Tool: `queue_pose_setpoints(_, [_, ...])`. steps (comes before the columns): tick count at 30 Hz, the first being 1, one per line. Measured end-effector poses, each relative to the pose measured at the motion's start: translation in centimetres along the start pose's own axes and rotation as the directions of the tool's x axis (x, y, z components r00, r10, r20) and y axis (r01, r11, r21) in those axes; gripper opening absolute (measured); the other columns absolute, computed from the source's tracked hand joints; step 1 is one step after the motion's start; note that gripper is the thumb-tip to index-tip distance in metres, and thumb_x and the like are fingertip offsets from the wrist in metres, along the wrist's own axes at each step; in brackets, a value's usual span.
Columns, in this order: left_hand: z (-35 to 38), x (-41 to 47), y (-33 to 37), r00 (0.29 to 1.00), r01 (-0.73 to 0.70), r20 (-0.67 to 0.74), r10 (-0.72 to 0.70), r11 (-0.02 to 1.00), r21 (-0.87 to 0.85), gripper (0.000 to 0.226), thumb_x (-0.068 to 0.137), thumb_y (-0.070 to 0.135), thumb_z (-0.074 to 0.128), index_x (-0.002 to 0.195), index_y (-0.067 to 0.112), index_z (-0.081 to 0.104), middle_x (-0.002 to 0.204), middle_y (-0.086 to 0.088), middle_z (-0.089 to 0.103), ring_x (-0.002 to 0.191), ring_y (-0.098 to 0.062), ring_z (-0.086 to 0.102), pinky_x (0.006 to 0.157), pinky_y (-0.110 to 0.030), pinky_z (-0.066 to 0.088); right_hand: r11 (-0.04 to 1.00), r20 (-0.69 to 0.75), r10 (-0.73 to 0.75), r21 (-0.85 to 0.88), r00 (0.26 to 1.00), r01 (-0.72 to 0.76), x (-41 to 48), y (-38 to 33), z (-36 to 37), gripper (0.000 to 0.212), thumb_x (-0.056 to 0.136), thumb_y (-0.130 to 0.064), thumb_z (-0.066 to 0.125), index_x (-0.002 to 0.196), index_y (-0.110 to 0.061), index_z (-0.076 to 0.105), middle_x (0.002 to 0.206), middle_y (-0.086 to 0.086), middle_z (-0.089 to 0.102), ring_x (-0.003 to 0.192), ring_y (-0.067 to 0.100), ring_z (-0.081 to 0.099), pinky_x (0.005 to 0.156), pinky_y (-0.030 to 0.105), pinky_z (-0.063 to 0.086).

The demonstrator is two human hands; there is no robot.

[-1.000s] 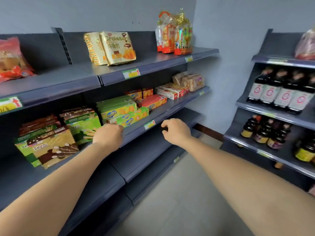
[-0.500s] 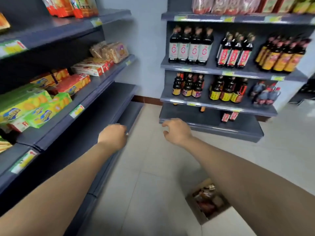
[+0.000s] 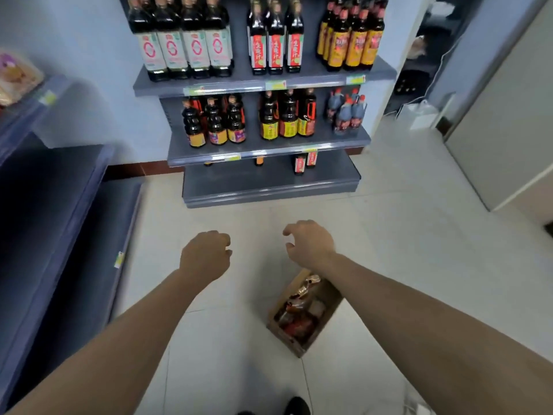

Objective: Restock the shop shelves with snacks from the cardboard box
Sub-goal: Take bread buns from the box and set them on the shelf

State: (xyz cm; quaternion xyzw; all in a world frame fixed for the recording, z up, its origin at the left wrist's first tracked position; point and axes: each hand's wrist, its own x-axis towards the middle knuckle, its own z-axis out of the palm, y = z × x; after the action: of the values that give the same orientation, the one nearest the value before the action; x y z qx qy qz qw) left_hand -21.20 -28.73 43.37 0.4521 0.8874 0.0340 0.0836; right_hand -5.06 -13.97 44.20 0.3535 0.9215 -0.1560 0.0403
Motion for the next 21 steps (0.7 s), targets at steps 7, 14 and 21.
queue_pose_setpoints(7, [6.0, 5.7, 7.3, 0.983, -0.13, 0.124, 0.135, 0.99, -0.049, 0.023, 0.096, 0.025, 0.049, 0.112, 0.017, 0.063, 0.109, 0.0, 0.062, 0.106, -0.021, 0.056, 0.08, -0.029, 0.043, 0.979, 0.111, 0.192, 0.042, 0.975, -0.198, 1.3, 8.8, 3.1, 0.034, 0.091, -0.021, 0.05, 0.123, -0.021, 0.061, 0.121, 0.003, 0.06, 0.119, 0.023, 0.05, 0.092, 0.035, 0.047])
queue_pose_setpoints(14, [13.3, 12.2, 12.0, 0.92, -0.203, 0.328, 0.216, 0.976, -0.075, 0.022, 0.093, 0.02, 0.046, 0.105, 0.015, 0.064, 0.103, -0.002, 0.064, 0.098, -0.023, 0.06, 0.072, -0.03, 0.046, 0.895, 0.18, 0.408, 0.113, 0.895, -0.431, 3.9, 15.4, 7.9, 0.03, 0.09, -0.025, 0.051, 0.118, -0.026, 0.061, 0.115, 0.003, 0.061, 0.114, 0.025, 0.055, 0.086, 0.035, 0.048])
queue_pose_setpoints(21, [22.3, 16.6, 14.9, 0.827, -0.301, 0.473, 0.304, 0.95, -0.083, 0.021, 0.096, 0.022, 0.046, 0.107, 0.013, 0.062, 0.103, -0.006, 0.063, 0.097, -0.026, 0.059, 0.076, -0.034, 0.047, 0.808, 0.304, 0.518, 0.133, 0.799, -0.575, 6.8, 21.2, 15.3, 0.03, 0.092, -0.023, 0.049, 0.118, -0.023, 0.064, 0.119, -0.001, 0.063, 0.117, 0.022, 0.053, 0.093, 0.037, 0.049])
